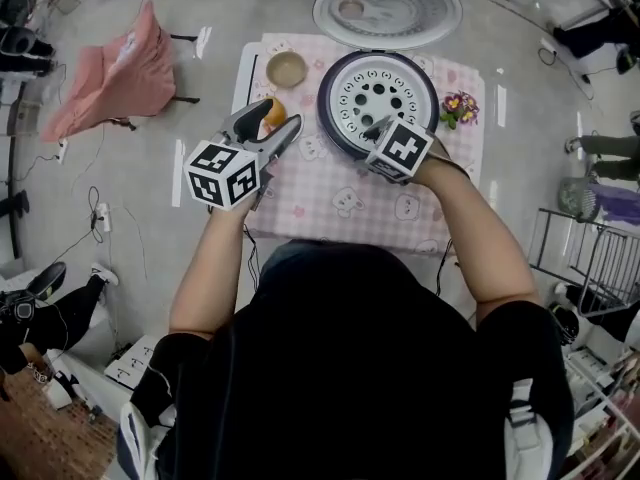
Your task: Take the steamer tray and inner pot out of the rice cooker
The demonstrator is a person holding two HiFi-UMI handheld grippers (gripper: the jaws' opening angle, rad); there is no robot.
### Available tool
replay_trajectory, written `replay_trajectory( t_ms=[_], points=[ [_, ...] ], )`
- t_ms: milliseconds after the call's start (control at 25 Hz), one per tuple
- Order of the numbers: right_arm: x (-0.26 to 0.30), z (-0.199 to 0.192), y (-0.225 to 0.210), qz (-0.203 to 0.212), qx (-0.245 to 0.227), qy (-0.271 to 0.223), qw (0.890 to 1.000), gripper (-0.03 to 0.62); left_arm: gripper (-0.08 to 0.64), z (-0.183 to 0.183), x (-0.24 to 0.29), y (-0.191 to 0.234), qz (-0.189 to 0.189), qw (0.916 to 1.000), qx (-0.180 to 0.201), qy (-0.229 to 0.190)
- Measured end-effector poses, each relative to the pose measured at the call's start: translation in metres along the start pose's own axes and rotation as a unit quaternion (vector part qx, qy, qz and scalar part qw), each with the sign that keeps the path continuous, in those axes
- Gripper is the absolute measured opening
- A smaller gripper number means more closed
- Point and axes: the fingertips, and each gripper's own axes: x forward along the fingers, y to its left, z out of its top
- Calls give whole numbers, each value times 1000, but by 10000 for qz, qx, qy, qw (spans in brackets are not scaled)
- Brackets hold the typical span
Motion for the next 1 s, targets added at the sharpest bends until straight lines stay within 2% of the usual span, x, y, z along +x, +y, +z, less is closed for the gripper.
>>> replay_trajectory(
  t_ms=[200,360,560,1000],
  points=[
    [9,-13,7,194,-10,544,9983,258,275,-4,4,3,-25,10000,-71,4],
    [17,-7,6,212,-265,572,9978,252,273,-11,3,7,-37,9999,-121,33],
    [22,-7,5,154,-367,795,9960,241,253,-13,0,6,-95,9998,-157,43],
    [-5,-5,2,-22,-508,828,9953,140,239,-14,-4,2,-103,9998,-149,79]
  ],
)
